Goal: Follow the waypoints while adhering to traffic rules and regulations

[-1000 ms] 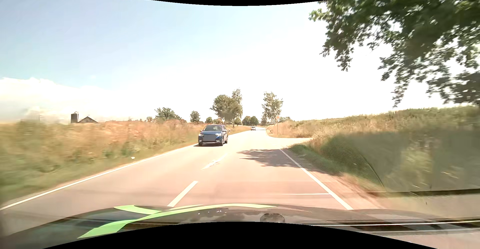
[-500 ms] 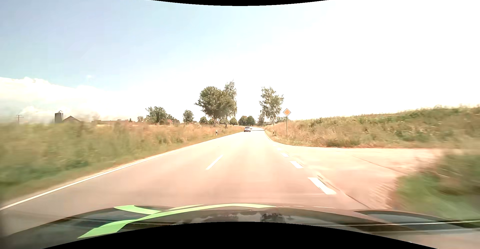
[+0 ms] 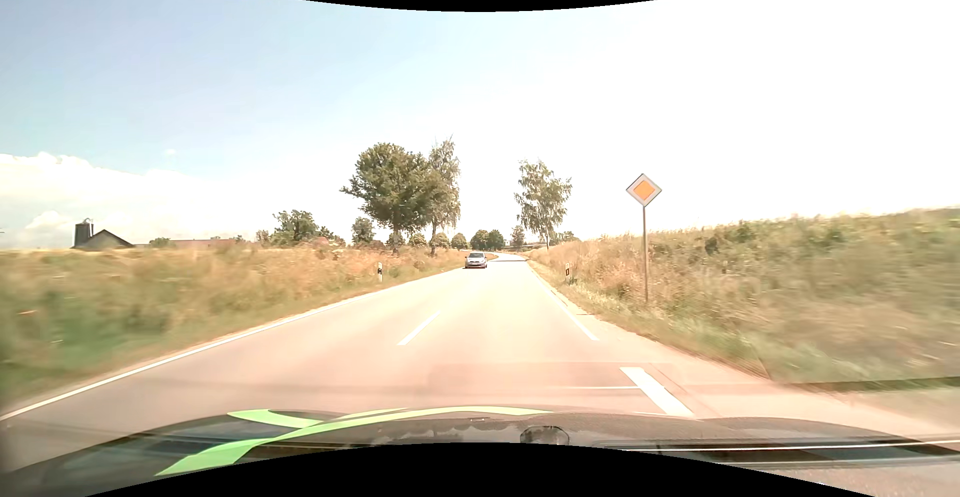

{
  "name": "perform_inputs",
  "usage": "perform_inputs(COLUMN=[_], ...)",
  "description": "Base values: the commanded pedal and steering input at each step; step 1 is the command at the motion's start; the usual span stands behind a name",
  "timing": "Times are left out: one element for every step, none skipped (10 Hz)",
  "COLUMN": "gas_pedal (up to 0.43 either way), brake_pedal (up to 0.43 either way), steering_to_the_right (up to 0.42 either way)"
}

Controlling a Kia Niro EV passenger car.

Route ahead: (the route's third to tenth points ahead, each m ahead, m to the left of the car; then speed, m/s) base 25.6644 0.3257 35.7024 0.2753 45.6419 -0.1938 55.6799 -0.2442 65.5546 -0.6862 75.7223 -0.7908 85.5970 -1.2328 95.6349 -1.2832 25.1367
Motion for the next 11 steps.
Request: perform_inputs(gas_pedal=[0.280, 0.287, 0.311, 0.331, 0.339, 0.350, 0.358, 0.370, 0.370, 0.370, 0.370], brake_pedal=[0.000, 0.000, 0.000, 0.000, 0.000, 0.000, 0.000, 0.000, 0.000, 0.000, 0.000], steering_to_the_right=[0.003, 0.002, 0.003, 0.003, 0.002, 0.002, 0.002, 0.002, 0.002, 0.002, 0.002])
